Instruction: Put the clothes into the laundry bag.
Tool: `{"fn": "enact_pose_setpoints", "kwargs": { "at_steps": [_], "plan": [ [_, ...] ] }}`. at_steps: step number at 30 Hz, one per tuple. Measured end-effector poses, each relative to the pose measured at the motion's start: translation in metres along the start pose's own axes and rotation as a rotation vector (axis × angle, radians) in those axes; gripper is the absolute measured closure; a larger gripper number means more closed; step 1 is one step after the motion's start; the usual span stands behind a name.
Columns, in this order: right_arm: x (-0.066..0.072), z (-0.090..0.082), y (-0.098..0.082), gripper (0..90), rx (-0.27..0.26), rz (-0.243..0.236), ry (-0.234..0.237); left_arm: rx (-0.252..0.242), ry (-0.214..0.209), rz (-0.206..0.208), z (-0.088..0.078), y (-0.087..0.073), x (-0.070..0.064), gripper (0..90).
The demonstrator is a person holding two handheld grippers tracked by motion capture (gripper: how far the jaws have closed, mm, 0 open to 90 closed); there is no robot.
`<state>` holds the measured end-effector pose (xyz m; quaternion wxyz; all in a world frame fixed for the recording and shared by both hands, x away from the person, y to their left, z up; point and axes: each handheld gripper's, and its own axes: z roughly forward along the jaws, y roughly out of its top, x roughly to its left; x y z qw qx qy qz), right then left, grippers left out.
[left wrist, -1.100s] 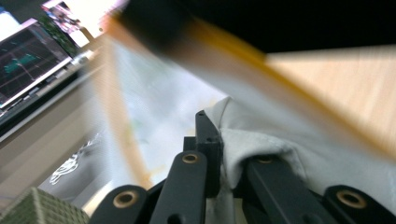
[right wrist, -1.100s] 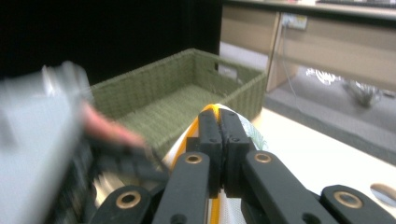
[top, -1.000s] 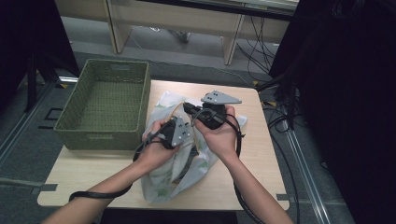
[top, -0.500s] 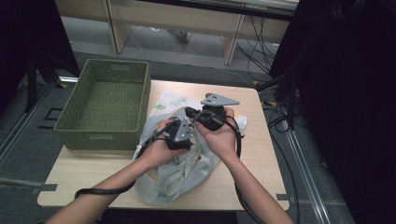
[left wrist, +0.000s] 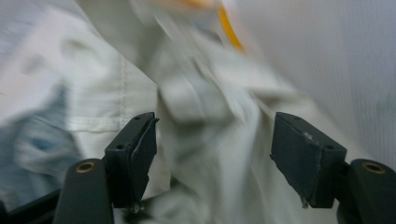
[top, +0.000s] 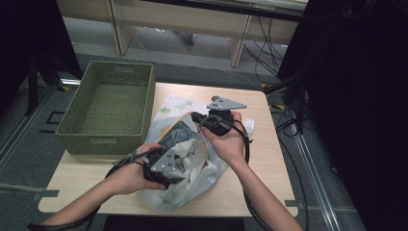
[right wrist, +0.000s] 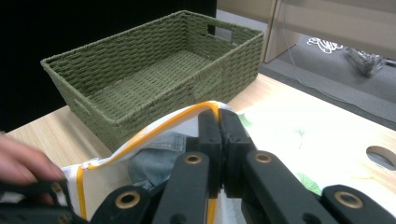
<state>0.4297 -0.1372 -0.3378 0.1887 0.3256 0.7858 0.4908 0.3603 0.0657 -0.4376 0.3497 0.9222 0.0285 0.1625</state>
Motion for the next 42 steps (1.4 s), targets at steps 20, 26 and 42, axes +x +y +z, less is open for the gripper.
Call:
{"fn": "enact_pose_setpoints", "kwargs": {
  "at_steps": [20,26,42],
  "plan": [
    [0.014,-0.010,0.009,90.0,-0.041,-0.024,0.016,-0.302,0.394,-0.302,0.035,0.039,0.039,88.0],
    [0.012,-0.006,0.003,90.0,-0.022,-0.020,0.021,-0.212,0.346,-0.254,0.085,0.032,0.039,81.8],
    [0.008,-0.006,-0.007,89.7,0.021,-0.030,0.022,-0.223,0.243,-0.182,0.030,0.035,0.019,37.6]
  ]
}}
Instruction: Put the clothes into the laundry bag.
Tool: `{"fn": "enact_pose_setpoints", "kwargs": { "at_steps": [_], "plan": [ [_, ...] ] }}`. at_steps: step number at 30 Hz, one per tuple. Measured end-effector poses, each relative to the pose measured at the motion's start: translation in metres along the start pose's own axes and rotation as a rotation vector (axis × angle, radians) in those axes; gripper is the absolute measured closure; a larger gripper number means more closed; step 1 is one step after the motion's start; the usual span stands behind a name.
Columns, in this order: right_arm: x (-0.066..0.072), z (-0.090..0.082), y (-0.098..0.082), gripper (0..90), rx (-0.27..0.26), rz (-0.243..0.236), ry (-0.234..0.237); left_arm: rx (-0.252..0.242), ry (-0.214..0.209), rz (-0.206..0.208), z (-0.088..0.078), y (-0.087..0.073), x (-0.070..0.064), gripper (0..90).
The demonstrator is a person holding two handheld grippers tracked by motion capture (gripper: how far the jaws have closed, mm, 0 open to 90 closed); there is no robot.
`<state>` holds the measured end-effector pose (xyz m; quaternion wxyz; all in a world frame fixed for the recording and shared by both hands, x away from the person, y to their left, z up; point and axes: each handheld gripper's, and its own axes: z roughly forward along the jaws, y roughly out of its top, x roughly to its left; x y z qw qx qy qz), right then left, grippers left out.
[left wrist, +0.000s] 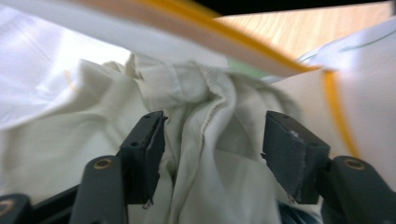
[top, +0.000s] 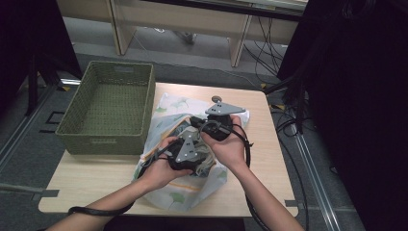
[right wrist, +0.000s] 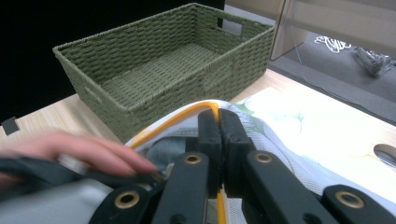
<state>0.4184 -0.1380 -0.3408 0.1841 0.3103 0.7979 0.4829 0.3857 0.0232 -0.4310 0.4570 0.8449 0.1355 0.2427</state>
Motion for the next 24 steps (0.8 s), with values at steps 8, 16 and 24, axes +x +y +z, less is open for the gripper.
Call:
{"fn": "enact_pose_setpoints", "kwargs": {
  "at_steps": [8,16,24],
  "plan": [
    [0.000,-0.001,-0.008,89.7,0.025,0.001,0.004,-0.067,0.041,-0.042,-0.063,0.001,0.013,42.1],
    [0.003,-0.005,-0.013,89.9,0.049,-0.045,0.024,0.054,0.268,0.111,-0.064,-0.008,0.039,45.2],
    [0.012,-0.010,-0.026,90.0,0.145,-0.118,0.088,0.163,0.182,0.129,-0.052,-0.017,0.038,87.5]
  ]
}}
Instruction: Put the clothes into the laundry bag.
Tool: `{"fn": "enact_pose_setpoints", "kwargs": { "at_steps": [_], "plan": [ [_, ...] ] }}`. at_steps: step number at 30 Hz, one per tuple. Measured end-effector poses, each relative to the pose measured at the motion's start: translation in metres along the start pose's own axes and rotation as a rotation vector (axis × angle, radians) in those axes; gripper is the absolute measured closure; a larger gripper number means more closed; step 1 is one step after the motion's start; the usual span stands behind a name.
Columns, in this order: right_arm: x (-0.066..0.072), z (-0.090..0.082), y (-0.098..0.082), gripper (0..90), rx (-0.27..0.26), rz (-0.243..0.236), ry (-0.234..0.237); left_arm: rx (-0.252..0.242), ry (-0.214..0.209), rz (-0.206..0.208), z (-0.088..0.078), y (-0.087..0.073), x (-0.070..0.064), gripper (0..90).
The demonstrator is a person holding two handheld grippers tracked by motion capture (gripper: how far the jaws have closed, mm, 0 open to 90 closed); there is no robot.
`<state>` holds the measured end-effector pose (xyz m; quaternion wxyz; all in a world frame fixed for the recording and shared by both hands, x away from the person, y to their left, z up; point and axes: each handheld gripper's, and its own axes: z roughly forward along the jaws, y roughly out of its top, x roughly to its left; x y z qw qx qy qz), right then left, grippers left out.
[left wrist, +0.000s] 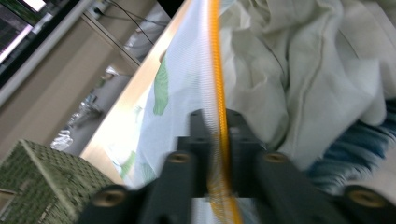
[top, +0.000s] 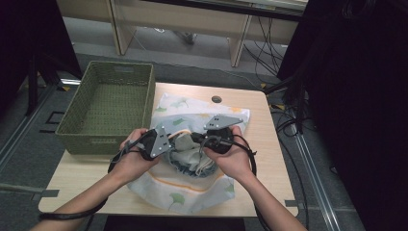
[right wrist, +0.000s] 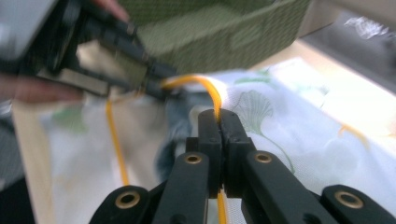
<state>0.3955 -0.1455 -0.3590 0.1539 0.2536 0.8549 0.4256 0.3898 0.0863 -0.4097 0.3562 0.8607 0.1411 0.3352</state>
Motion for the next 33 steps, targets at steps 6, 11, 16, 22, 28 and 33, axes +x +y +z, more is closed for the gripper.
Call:
{"fn": "enact_pose_setpoints", "kwargs": {
  "at_steps": [6,11,16,22,28,33],
  "plan": [
    [0.007,0.011,-0.028,90.0,0.182,-0.070,0.090,0.036,-0.174,0.112,-0.015,-0.009,-0.020,87.1],
    [0.017,0.024,-0.051,90.0,0.332,-0.116,0.179,0.106,-0.299,0.181,-0.012,-0.024,-0.043,86.9],
    [0.021,0.041,-0.069,90.0,0.454,-0.135,0.216,0.174,-0.385,0.200,0.004,-0.035,-0.063,87.5],
    [0.012,0.052,-0.084,90.0,0.525,-0.094,0.207,0.206,-0.408,0.191,0.025,-0.032,-0.071,86.9],
    [0.006,0.054,-0.092,89.9,0.536,-0.075,0.182,0.224,-0.438,0.165,0.032,-0.033,-0.072,82.2],
    [0.011,0.058,-0.097,89.2,0.546,-0.070,0.198,0.188,-0.463,0.074,0.023,-0.039,-0.066,72.6]
  ]
}}
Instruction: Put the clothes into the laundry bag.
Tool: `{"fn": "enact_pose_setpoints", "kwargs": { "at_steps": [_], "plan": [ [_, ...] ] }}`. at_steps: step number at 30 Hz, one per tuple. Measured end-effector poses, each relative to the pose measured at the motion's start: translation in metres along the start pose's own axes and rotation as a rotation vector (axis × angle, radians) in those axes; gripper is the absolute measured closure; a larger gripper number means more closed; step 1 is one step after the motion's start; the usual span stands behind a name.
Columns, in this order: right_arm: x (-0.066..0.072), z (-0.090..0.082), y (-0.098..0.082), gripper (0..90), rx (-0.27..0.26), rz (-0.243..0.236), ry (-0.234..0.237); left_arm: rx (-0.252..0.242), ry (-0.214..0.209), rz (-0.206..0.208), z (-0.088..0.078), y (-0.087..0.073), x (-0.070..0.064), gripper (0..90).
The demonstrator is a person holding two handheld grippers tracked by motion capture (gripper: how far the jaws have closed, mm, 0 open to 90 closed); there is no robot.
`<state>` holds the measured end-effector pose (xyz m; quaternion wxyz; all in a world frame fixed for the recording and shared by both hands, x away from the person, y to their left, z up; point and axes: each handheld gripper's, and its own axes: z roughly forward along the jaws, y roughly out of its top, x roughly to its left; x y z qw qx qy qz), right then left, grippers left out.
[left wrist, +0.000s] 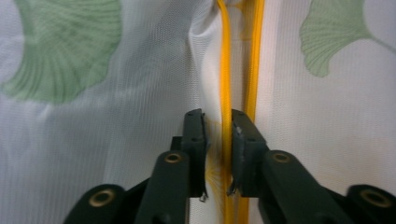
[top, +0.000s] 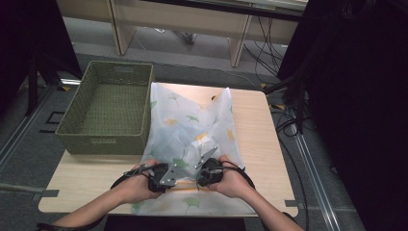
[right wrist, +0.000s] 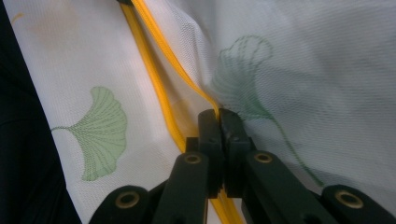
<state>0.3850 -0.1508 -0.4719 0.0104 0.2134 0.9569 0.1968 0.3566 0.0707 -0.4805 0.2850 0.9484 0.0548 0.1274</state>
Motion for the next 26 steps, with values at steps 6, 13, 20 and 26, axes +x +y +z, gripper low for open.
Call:
{"fn": "enact_pose_setpoints", "kwargs": {
  "at_steps": [6,13,20,26],
  "plan": [
    [-0.001,-0.007,-0.002,77.9,-0.036,0.039,0.041,-0.123,0.037,-0.122,-0.032,-0.013,0.001,53.6],
    [-0.004,-0.029,-0.014,67.9,-0.085,0.085,0.037,-0.231,0.136,-0.304,-0.064,-0.039,-0.002,43.0],
    [-0.010,-0.045,-0.039,62.4,-0.142,0.146,0.005,-0.284,0.209,-0.409,-0.071,-0.059,-0.014,38.7],
    [-0.013,-0.046,-0.059,62.1,-0.210,0.191,-0.002,-0.259,0.257,-0.437,-0.069,-0.066,-0.012,38.2]
  ]
}}
